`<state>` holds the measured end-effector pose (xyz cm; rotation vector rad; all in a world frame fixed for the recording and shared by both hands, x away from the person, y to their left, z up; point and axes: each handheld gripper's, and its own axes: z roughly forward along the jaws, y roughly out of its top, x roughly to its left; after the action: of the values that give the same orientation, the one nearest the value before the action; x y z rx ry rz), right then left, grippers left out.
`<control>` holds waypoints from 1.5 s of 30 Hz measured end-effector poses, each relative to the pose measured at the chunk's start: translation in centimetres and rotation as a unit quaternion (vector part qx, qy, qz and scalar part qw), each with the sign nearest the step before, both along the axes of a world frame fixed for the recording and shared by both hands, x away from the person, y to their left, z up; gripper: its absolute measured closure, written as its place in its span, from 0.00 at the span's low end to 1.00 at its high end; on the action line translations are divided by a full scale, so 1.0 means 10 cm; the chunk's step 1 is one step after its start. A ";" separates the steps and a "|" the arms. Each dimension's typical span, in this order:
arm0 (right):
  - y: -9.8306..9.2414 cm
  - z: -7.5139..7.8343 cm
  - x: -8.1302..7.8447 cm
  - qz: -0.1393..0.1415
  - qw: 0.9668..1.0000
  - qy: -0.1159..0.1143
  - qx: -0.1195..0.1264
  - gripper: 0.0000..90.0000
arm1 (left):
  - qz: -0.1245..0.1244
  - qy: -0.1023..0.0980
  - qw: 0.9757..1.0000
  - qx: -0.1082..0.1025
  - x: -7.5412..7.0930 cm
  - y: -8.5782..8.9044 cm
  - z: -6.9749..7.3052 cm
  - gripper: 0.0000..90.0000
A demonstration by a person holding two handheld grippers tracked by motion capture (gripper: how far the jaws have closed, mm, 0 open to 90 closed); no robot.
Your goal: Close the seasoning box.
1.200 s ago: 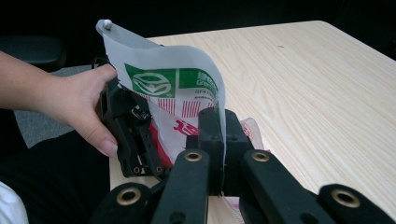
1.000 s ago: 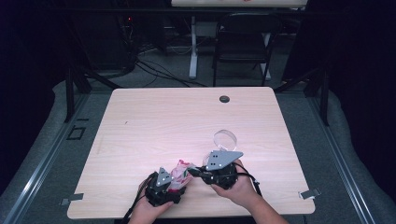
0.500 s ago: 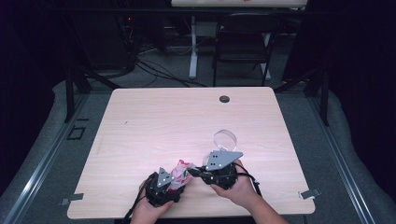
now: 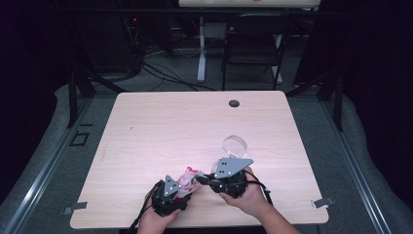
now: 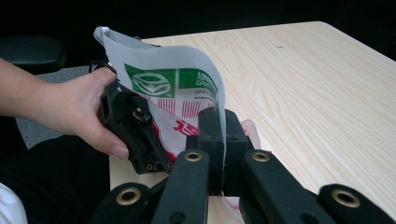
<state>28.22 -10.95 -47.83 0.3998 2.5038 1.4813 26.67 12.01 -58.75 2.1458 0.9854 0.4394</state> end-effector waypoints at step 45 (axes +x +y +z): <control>-0.04 0.05 -0.03 0.000 1.000 -0.020 0.005 1.00 | 0.026 -0.098 0.991 0.087 -0.04 0.06 0.26 0.63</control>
<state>27.92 -11.35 -47.32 0.3693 2.4667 1.4875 26.29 12.64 -56.18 2.1843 0.9222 0.7717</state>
